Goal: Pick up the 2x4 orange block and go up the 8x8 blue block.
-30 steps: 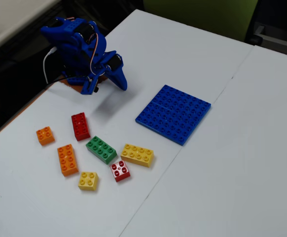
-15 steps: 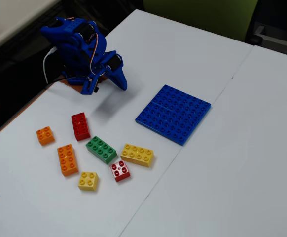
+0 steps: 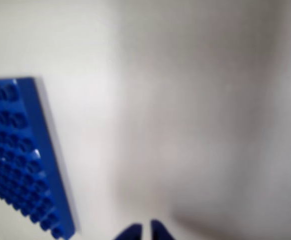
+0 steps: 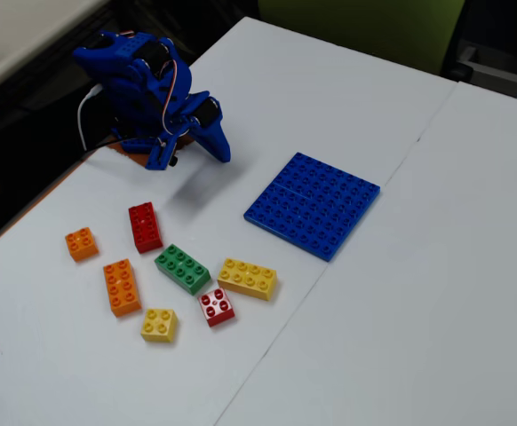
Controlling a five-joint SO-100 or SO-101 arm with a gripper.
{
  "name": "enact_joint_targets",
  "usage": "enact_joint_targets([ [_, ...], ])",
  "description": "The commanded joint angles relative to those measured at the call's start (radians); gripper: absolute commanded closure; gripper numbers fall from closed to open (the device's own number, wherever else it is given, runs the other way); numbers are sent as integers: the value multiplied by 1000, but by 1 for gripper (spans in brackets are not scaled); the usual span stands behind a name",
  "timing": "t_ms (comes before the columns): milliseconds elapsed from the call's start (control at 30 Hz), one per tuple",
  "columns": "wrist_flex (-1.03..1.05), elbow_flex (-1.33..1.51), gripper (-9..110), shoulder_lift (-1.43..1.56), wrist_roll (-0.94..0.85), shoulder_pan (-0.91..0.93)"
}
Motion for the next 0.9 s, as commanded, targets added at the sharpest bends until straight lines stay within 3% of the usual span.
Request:
enact_joint_targets([
  [0,3,-5,101,40,-9,-15],
  [200,5,-5,98,41,-83,-67],
  [300,-28,9,101,41,-449,-61],
  [367,-60,18,101,41,-578,-63],
  [433,-97,20,101,41,-940,-58],
  [500,-83,-2,101,41,-1103,-44],
  [700,-60,-97,96,41,-1376,9],
  [867,-25,-357,93,-258,-1391,46],
])
